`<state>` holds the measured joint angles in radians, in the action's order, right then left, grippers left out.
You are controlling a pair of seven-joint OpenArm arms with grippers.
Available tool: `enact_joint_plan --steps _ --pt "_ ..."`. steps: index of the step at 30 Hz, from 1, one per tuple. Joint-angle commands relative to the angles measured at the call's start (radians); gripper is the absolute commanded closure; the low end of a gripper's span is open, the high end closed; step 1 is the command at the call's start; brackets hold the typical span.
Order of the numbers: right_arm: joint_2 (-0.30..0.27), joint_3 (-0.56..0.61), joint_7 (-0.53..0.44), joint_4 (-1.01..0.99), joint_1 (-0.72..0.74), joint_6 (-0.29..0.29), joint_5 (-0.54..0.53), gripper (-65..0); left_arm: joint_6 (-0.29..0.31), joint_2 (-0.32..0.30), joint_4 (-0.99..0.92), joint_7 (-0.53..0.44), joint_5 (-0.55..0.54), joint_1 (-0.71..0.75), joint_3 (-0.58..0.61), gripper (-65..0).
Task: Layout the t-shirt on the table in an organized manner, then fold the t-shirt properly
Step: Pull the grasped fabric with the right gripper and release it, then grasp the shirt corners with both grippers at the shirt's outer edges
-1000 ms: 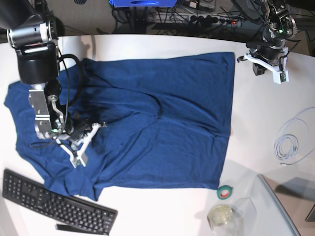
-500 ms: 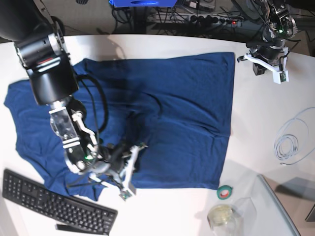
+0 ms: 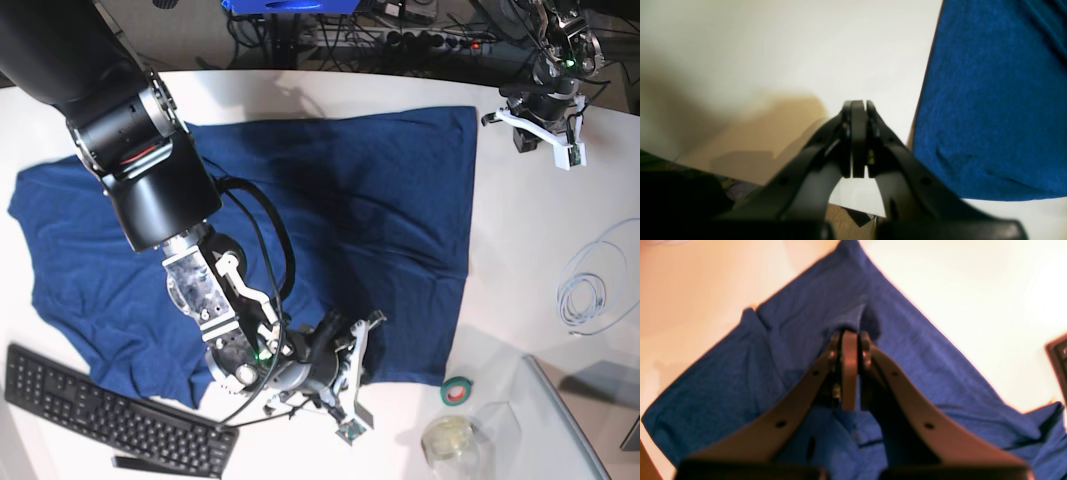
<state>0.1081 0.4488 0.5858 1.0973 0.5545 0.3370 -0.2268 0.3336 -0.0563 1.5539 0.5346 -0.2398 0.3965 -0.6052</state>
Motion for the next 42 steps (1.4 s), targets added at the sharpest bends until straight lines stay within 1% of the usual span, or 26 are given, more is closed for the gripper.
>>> enact_joint_plan --steps 1,3,11,12,13,17,18,19,21,22,23,24,25,27,29,31,33,35,36,37,38,39,42 --pt "0.018 -0.003 -0.025 0.014 0.034 0.003 -0.007 -2.9 0.002 -0.01 0.015 -0.017 -0.01 0.003 -0.003 0.0" --pt "0.02 -0.003 -0.025 0.014 0.032 0.003 -0.009 -5.1 0.002 -0.01 0.015 -0.017 -0.01 0.006 -0.003 0.0" --pt "0.032 -0.005 -0.026 0.016 0.023 0.003 -0.009 -6.2 0.002 -0.01 0.015 -0.017 -0.01 0.0 0.005 0.0" --pt "0.034 -0.005 -0.026 0.022 0.014 0.003 -0.009 -8.9 0.002 -0.01 0.015 -0.017 -0.01 0.0 0.005 0.0" --pt "0.034 -0.005 -0.026 0.03 0.009 0.003 -0.009 -13.7 0.002 -0.01 0.015 -0.017 -0.01 0.0 0.005 0.0" --pt "0.022 -0.006 -0.019 0.117 -0.035 0.003 -0.007 -37.7 0.002 -0.01 0.015 -0.017 -0.01 0.005 0.001 0.0" --pt "0.0 -0.009 -0.017 0.149 -0.052 0.003 -0.006 -40.7 0.002 -0.01 0.015 -0.017 -0.01 0.005 0.001 0.0" --pt "-0.029 -0.009 -0.017 0.186 -0.07 0.003 -0.007 -41.4 0.002 -0.01 0.015 -0.017 -0.01 0.005 0.003 0.0" --pt "-0.075 -0.012 -0.002 0.274 -0.121 -0.006 -0.007 -41.1 0.002 -0.01 0.015 -0.015 -0.013 0.005 0.005 0.0" --pt "-0.1 -0.034 0.018 0.32 -0.158 -0.008 -0.006 -41.3 0.003 -0.009 0.018 -0.014 -0.016 0.008 0.005 0.0" --pt "-0.114 -0.077 0.033 0.36 -0.193 -0.016 -0.006 -41.3 0.003 -0.006 0.023 -0.015 -0.016 0.018 0.003 0.0" --pt "-0.121 -0.135 0.049 0.404 -0.238 -0.036 -0.007 -41.3 0.009 -0.006 0.027 -0.018 -0.017 0.031 0.005 0.0" --pt "-0.121 -0.218 0.058 0.447 -0.288 -0.065 -0.009 -41.3 0.031 -0.004 0.038 -0.018 -0.017 0.037 0.005 0.0" --pt "-0.117 -0.419 0.059 0.548 -0.399 -0.128 -0.01 -41.9 0.117 0.003 0.061 -0.017 -0.017 0.054 -0.003 0.0" --pt "-0.107 -0.588 0.061 0.628 -0.483 -0.166 -0.023 -41.9 0.192 0.025 0.067 -0.018 -0.019 0.063 -0.009 0.0" --pt "-0.084 -0.778 0.058 0.683 -0.554 -0.175 -0.087 -41.9 0.243 0.049 0.063 -0.018 -0.019 0.063 -0.055 0.0" --pt "-0.063 -0.994 0.058 0.7 -0.604 -0.177 -0.181 -41.9 0.29 0.089 0.047 -0.018 -0.019 0.057 -0.118 0.0" --pt "-0.063 -1.185 0.063 0.671 -0.637 -0.175 -0.291 -42.0 0.359 0.112 0.036 -0.014 -0.019 0.034 -0.17 0.0" --pt "-0.064 -1.263 0.063 0.64 -0.65 -0.174 -0.348 -42.0 0.365 0.121 0.027 -0.012 -0.019 0.026 -0.193 0.0" --pt "-0.083 -1.332 0.064 0.6 -0.666 -0.172 -0.402 -42.0 0.365 0.132 0.015 -0.012 -0.019 0.02 -0.21 0.0" --pt "-0.106 -1.367 0.064 0.55 -0.678 -0.164 -0.441 -42.0 0.365 0.137 0.004 -0.012 -0.019 0.017 -0.22 0.0" --pt "-0.138 -1.386 0.064 0.485 -0.692 -0.144 -0.477 -42.0 0.365 0.14 -0.002 -0.012 -0.019 0.017 -0.223 -6.4" --pt "-0.232 -1.399 0.064 0.289 -0.707 -0.068 -0.555 -42.0 0.365 0.141 -0.014 -0.012 -0.019 0.017 -0.216 -31.4"
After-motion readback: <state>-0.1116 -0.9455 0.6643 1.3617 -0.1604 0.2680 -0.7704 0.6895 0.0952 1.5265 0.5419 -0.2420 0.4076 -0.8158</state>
